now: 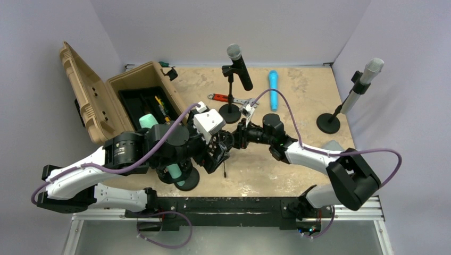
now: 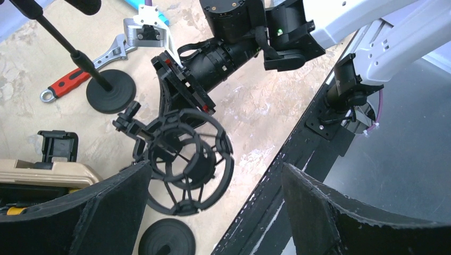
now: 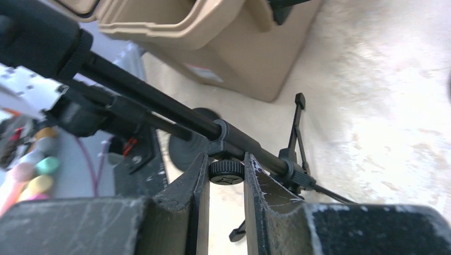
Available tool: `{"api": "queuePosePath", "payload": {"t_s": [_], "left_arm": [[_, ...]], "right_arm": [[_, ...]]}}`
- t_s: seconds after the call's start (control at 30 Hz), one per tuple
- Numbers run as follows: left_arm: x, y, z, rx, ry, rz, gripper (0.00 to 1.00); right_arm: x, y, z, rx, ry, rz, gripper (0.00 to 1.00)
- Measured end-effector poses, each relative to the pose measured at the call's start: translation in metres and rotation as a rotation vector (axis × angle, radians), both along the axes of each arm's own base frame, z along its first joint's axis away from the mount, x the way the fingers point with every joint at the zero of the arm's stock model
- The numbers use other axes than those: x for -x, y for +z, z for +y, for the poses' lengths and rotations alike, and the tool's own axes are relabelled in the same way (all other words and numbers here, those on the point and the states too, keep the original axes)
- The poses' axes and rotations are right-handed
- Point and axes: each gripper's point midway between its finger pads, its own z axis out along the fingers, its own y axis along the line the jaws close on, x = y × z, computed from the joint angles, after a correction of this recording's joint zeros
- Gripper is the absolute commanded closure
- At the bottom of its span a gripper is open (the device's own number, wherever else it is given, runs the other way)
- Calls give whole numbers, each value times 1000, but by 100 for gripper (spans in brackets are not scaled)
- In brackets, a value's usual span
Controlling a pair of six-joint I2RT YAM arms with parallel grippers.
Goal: Remove the microphone from the stand
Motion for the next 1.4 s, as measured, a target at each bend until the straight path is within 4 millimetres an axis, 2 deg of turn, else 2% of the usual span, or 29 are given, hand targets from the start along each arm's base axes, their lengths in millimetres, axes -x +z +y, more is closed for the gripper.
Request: {"api": "queuePosePath", "payload": {"t_s": [0.23, 0.53, 0.87, 1.03, 1.1, 1.13, 1.23, 1.3, 1.4], "left_arm": [[-6, -4, -9, -8, 18, -10, 11], [-13, -4, -10, -8, 57, -29, 11], [-17, -5, -10, 17, 81, -44, 11], [-17, -4, -5, 35, 86, -47, 10], [-17, -3, -3, 43, 86, -48, 10], [-16, -3, -2, 47, 86, -48, 10], [-16, -1, 0, 57, 86, -50, 10], [-16, -1, 0, 62, 86, -50, 10], [-16, -2, 0, 61, 86, -50, 10]], "right_arm": [[-24, -9, -11, 91, -155, -102, 100], [-32, -9, -20, 126, -299, -171, 100], [-27, -8, -15, 245, -442, -224, 99], [-21, -7, -17, 243, -431, -185, 79], [-17, -7, -15, 230, -419, -150, 65], [-15, -7, -14, 223, -413, -132, 54], [-2, -11, -9, 209, -361, -48, 37], [7, -11, -8, 197, -328, 1, 34], [11, 4, -11, 129, -297, 71, 34]]}}
